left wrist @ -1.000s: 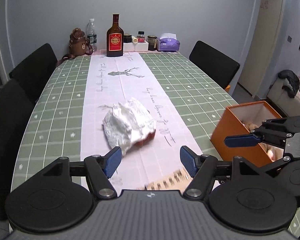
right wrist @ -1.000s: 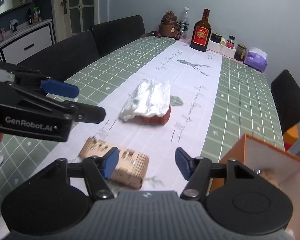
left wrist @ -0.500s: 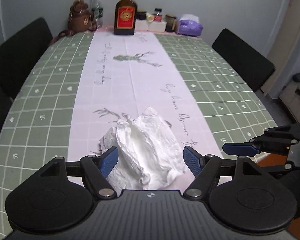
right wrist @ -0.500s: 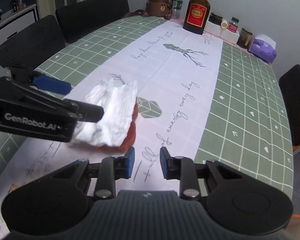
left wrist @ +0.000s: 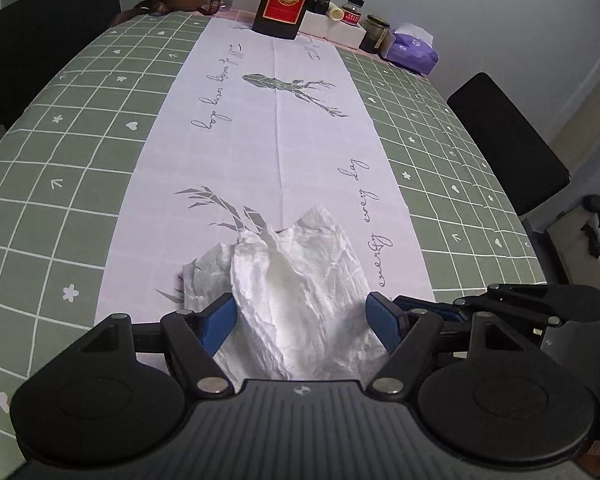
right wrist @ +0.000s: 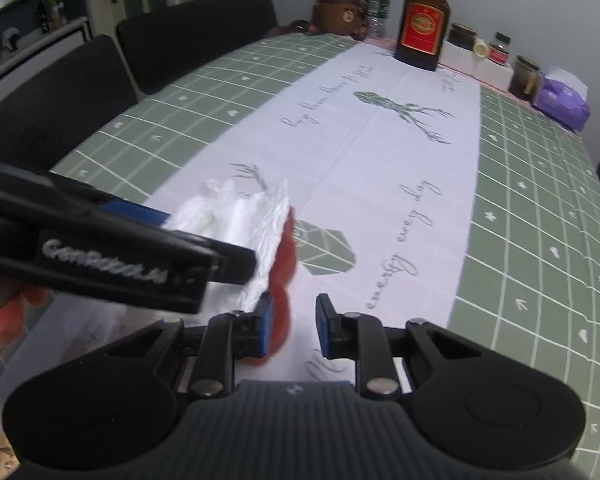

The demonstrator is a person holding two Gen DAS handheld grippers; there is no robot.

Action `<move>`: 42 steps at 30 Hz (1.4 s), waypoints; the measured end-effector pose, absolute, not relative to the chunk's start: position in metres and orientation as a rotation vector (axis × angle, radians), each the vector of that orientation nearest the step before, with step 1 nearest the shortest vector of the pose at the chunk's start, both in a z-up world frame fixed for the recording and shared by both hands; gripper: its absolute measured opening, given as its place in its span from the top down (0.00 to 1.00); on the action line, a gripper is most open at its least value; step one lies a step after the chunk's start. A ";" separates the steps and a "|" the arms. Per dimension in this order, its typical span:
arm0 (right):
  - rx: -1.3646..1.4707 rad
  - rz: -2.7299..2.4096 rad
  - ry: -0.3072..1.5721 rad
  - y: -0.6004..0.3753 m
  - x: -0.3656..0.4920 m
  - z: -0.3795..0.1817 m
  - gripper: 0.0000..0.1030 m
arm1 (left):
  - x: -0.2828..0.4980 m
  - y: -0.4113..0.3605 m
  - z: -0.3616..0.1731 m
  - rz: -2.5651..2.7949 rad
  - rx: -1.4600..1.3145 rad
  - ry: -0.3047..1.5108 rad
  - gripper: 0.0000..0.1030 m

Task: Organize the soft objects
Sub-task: 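Grasp the white crumpled plastic bag with the left tool while the right tool grasps the red bear-shaped sponge, then carry the bag and sponge into the orange box and open both tools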

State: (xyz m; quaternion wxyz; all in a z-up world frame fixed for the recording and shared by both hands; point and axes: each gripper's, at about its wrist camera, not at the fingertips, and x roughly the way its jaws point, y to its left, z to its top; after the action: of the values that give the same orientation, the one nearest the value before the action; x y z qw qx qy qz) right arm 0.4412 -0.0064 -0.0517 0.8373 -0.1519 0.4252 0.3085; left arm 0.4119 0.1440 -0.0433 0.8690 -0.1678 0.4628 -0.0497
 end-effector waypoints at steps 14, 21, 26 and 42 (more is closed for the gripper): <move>-0.316 0.756 0.890 0.009 0.420 -0.057 0.80 | 0.415 0.134 -0.058 -0.015 -0.250 1.047 0.63; -0.322 0.726 0.904 0.003 0.421 -0.054 0.59 | 0.403 0.140 -0.048 -0.027 -0.235 0.998 0.86; -0.350 0.713 0.888 0.011 0.421 -0.054 0.26 | 0.392 0.146 -0.032 0.004 -0.157 0.970 0.89; -0.395 0.697 0.935 0.036 0.428 -0.080 0.35 | 0.378 0.159 -0.036 0.021 -0.129 0.931 0.89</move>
State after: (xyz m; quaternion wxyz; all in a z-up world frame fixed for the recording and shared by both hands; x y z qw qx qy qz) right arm 0.4281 0.0361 -0.0799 0.8165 -0.1853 0.4384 0.3269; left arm 0.3784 0.1585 -0.0358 0.8915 -0.0622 0.4486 0.0101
